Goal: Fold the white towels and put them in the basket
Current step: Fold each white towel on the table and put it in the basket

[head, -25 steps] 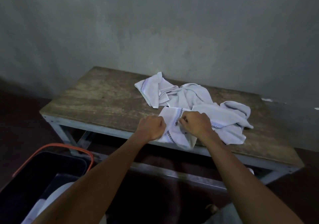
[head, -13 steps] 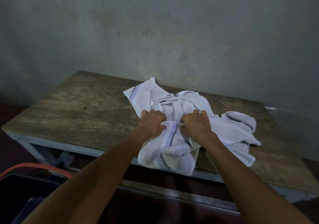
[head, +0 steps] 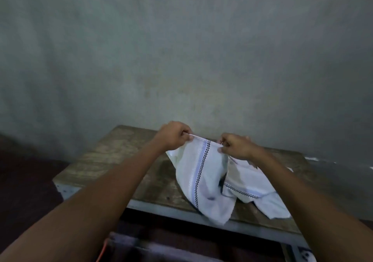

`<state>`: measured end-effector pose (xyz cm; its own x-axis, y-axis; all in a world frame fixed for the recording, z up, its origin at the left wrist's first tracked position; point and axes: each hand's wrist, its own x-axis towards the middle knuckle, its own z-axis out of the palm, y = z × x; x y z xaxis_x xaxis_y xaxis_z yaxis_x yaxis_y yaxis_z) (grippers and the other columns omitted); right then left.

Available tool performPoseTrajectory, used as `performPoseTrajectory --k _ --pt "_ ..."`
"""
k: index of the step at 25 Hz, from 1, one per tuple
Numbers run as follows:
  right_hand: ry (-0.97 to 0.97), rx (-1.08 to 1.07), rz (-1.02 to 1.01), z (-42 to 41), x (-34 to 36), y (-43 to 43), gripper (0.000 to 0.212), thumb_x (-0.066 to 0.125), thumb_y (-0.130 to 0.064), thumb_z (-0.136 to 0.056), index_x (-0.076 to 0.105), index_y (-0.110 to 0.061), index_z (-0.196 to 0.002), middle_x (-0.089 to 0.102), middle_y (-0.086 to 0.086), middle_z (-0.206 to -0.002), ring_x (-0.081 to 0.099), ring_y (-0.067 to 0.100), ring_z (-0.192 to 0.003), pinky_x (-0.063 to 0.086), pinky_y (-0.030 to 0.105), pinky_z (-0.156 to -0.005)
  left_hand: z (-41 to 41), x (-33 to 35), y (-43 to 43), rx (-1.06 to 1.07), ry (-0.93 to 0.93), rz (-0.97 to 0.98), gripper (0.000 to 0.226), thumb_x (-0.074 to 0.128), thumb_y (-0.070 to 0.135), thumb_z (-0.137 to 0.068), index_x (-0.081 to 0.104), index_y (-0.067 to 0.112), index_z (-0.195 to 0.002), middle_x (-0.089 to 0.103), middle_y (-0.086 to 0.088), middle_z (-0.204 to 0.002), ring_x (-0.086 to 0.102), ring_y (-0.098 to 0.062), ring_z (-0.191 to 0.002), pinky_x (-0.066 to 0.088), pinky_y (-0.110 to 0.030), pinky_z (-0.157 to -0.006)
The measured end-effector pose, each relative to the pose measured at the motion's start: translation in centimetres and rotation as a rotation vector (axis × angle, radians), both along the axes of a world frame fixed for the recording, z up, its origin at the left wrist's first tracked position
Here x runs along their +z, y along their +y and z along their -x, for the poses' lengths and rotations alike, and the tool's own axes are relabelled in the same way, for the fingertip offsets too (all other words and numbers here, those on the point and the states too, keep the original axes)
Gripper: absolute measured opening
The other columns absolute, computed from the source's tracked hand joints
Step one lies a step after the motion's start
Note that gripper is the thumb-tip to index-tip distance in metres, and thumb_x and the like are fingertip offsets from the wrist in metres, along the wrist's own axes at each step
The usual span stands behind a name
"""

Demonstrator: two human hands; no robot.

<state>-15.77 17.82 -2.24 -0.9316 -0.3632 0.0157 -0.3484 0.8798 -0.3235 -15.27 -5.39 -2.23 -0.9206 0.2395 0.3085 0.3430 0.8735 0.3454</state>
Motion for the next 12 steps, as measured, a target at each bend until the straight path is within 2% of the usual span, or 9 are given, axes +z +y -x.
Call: performPoseTrajectory --k 3,5,8,12 --pt "0.116 0.05 -0.239 -2.0 6.7 -0.6 0.029 0.055 -0.031 -0.089 0.041 -0.023 -0.065 0.048 -0.01 -0.074 0.047 0.012 -0.088 0.024 0.035 -0.079 -2.8 7.2 -1.4 -0.014 0.112 -0.024 0.015 0.062 0.027 -0.086 0.074 0.023 -0.095 0.073 0.0 -0.095 0.064 -0.019 -0.089 0.05 -0.032 -0.078" --pt "0.22 0.04 -0.277 -3.2 10.7 -0.9 0.032 0.053 -0.033 -0.089 0.04 -0.021 -0.063 0.045 -0.009 -0.069 0.048 0.013 -0.085 0.022 0.035 -0.076 -4.6 11.1 -2.1 -0.005 0.191 0.014 0.017 0.061 0.025 -0.087 0.073 0.021 -0.097 0.073 -0.001 -0.097 0.064 -0.019 -0.09 0.05 -0.031 -0.077" --pt "0.334 0.04 -0.271 -5.0 16.0 -1.2 0.026 0.053 -0.035 -0.089 0.045 -0.021 -0.069 0.049 -0.008 -0.076 0.049 0.014 -0.087 0.02 0.035 -0.074 -7.2 15.8 -2.8 0.039 0.308 0.037 0.016 0.06 0.027 -0.088 0.072 0.023 -0.097 0.072 0.0 -0.097 0.063 -0.019 -0.09 0.051 -0.032 -0.076" --pt "0.418 0.015 -0.244 -7.4 20.9 -0.9 0.006 0.055 -0.033 -0.089 0.054 -0.028 -0.085 0.056 -0.008 -0.09 0.05 0.012 -0.094 0.019 0.035 -0.077 -9.9 21.0 -3.6 0.092 0.423 0.074 0.016 0.061 0.031 -0.087 0.072 0.025 -0.097 0.072 0.001 -0.097 0.063 -0.02 -0.09 0.05 -0.032 -0.076"
